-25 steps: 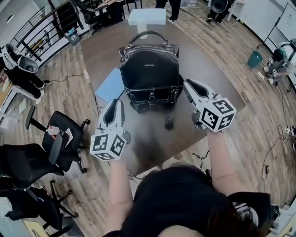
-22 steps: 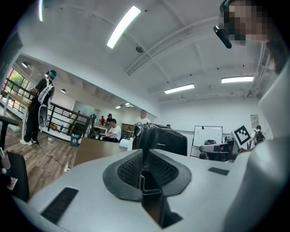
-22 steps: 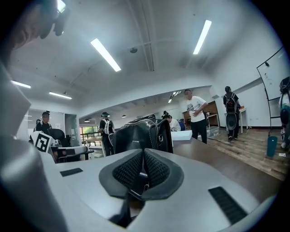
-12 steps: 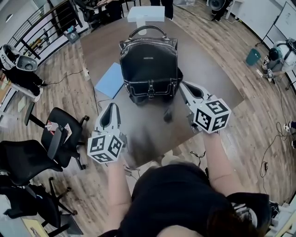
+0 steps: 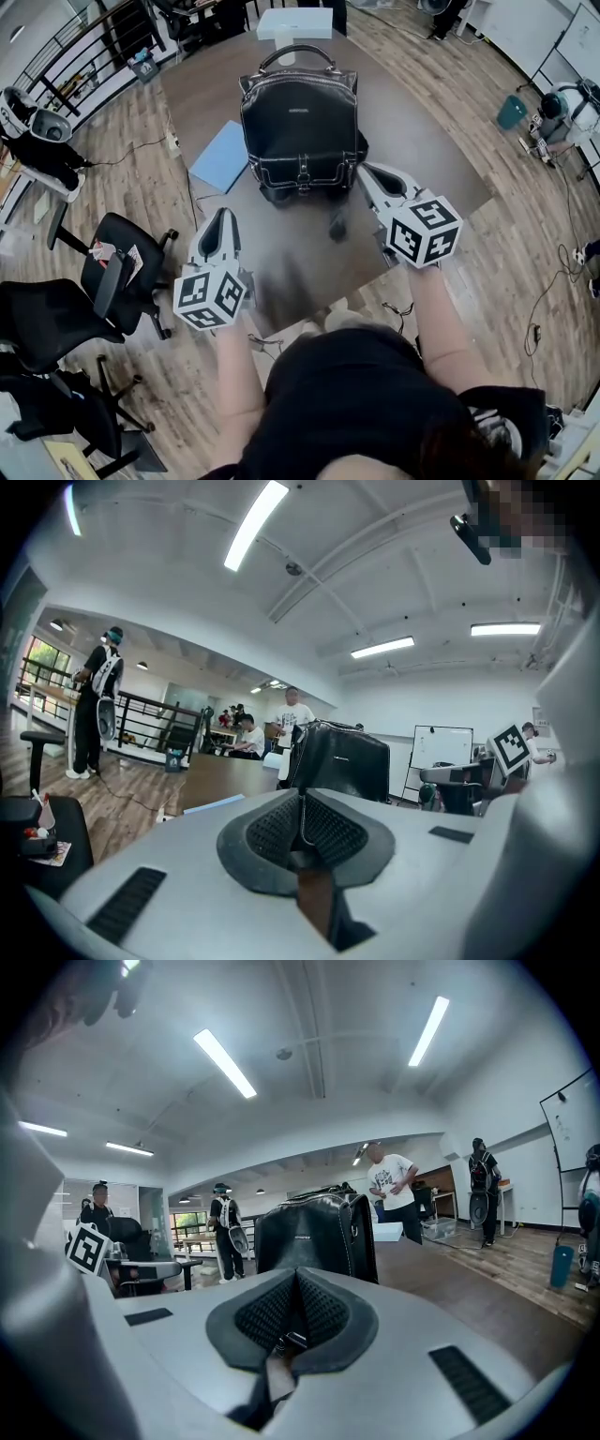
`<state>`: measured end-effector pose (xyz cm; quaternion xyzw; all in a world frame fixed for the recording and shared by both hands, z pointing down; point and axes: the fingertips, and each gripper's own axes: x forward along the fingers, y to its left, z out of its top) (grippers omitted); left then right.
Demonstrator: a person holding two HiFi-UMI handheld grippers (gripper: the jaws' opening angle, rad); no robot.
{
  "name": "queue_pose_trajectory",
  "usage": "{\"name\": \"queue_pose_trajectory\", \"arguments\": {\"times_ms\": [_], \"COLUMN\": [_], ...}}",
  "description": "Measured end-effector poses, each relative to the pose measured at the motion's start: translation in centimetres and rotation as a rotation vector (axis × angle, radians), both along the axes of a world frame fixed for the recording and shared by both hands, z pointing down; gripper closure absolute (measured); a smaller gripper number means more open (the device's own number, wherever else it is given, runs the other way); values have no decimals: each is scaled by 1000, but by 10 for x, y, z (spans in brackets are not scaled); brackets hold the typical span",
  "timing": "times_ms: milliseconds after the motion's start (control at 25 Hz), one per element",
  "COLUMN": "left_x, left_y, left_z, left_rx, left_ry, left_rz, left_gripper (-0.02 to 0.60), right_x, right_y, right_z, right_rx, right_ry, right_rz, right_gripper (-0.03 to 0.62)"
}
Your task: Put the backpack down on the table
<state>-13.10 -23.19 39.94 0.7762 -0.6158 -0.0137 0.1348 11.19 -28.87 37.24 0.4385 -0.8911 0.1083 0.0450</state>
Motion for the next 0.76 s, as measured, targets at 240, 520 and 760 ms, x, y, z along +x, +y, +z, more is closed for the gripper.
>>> {"name": "queue_pose_trajectory", "arguments": {"times_ms": [240, 520, 760], "left_x": [2, 6, 11], "left_y": [0, -5, -8], "left_z": [2, 7, 9], "left_rx": [-14, -29, -43], "left_ry": [3, 4, 5], "left_rz": [-5, -3, -2], "left_gripper": [535, 535, 535], "right_x": [-4, -4, -3], "right_y": [-2, -9, -12], "right_z": [2, 6, 9], "right_rx": [-9, -23, -34], "right_ry": [8, 11, 12], "right_rz": [-19, -36, -46], "right_gripper": [577, 577, 577]}}
